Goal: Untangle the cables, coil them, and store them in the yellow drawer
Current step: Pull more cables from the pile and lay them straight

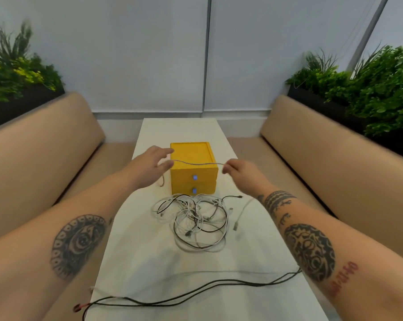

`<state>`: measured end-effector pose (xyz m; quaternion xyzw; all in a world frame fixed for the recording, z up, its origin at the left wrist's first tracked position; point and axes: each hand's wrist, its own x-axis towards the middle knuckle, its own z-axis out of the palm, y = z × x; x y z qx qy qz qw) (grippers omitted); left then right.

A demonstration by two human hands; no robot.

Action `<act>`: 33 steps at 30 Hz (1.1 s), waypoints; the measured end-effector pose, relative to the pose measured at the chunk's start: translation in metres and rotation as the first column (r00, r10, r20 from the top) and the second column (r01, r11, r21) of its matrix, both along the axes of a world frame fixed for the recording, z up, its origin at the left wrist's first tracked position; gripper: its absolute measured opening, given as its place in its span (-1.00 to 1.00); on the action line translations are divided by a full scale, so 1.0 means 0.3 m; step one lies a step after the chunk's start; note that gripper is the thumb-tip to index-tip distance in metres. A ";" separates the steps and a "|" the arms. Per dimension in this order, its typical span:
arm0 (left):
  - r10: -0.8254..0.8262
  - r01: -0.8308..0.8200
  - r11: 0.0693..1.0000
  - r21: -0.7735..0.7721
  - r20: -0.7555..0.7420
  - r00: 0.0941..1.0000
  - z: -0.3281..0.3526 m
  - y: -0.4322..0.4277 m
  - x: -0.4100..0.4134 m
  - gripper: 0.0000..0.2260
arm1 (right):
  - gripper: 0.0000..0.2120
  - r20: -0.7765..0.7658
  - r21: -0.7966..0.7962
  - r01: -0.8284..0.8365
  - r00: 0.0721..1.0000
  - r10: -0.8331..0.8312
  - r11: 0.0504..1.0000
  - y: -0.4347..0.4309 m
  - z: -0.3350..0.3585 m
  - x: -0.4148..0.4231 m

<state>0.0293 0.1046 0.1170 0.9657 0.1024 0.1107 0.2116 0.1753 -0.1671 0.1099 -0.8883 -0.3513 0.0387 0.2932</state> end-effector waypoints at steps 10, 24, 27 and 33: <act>0.200 -0.218 0.976 -0.011 -0.358 0.912 -0.289 0.234 -0.384 -0.76 | -0.77 -0.058 -0.543 0.039 0.995 -0.084 0.839 -0.221 -0.191 0.048; 0.228 -0.328 0.944 -0.036 -0.647 0.728 -0.602 0.192 -0.731 -0.73 | -0.92 -0.439 -0.628 -0.242 0.895 -0.080 0.739 -0.275 -0.458 -0.097; 0.277 -0.385 0.921 -0.063 -0.589 0.759 -0.621 0.183 -0.741 -0.78 | -0.91 -0.422 -0.660 -0.255 0.904 -0.067 0.707 -0.299 -0.472 -0.099; 0.253 -0.387 0.916 -0.110 -0.590 0.767 -0.644 0.172 -0.760 -0.93 | -0.86 -0.404 -0.674 -0.293 0.915 -0.007 0.678 -0.315 -0.489 -0.126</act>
